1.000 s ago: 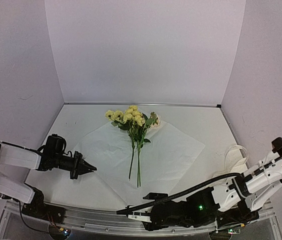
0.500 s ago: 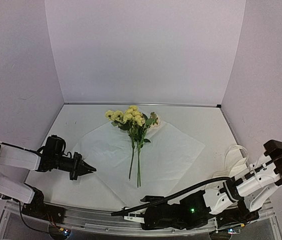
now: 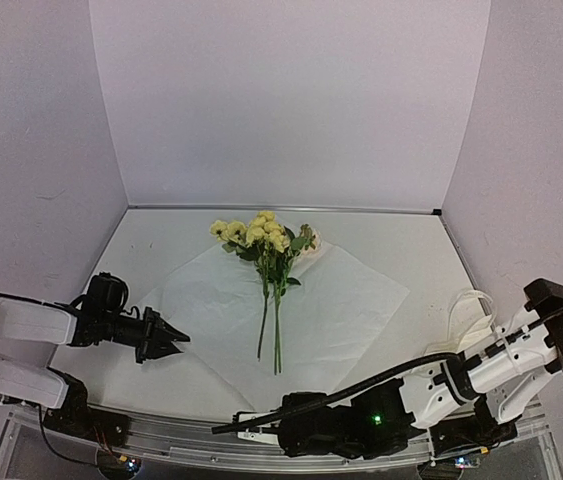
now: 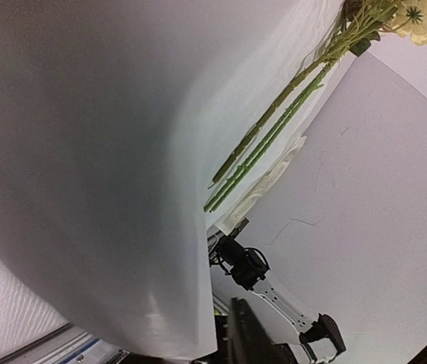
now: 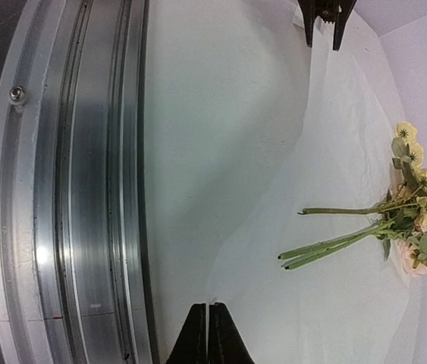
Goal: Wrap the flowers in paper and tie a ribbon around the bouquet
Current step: Pick up the bottom corner of the flattened wrapping paper from the center of the board, then fold the bottom corner of the flattened wrapping paper at the center of the board, then press the fold line of the 1/4-folded wrapping paper.
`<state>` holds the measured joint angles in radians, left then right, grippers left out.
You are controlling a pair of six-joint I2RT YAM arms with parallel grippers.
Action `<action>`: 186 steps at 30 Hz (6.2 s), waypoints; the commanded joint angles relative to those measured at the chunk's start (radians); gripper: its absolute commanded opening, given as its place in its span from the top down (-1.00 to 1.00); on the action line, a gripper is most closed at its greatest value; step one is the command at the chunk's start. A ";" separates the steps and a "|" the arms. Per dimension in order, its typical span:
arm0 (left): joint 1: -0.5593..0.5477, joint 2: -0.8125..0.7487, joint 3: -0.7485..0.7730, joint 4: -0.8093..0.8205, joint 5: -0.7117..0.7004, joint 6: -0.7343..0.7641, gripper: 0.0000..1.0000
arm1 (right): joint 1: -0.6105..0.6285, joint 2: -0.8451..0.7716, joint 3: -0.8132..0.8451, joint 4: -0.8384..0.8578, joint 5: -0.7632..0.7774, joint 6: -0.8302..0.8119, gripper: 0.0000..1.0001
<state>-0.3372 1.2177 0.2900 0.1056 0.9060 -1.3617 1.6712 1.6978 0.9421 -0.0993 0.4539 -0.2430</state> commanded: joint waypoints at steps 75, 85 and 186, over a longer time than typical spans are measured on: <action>-0.084 0.351 0.311 -0.318 -0.734 0.416 0.70 | -0.683 0.518 0.992 -0.494 -0.336 -0.111 1.00; -0.083 0.300 0.292 -0.374 -0.750 0.440 0.68 | -0.737 0.629 1.092 -0.494 -0.354 -0.113 1.00; -0.437 0.426 0.627 -0.320 -0.590 0.707 0.68 | -0.692 0.091 0.179 -0.127 -0.651 1.294 0.32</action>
<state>-0.7719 1.6508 0.9340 -0.2441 0.2902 -0.6757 0.9767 1.7207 1.0667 -0.3034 -0.1576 1.0447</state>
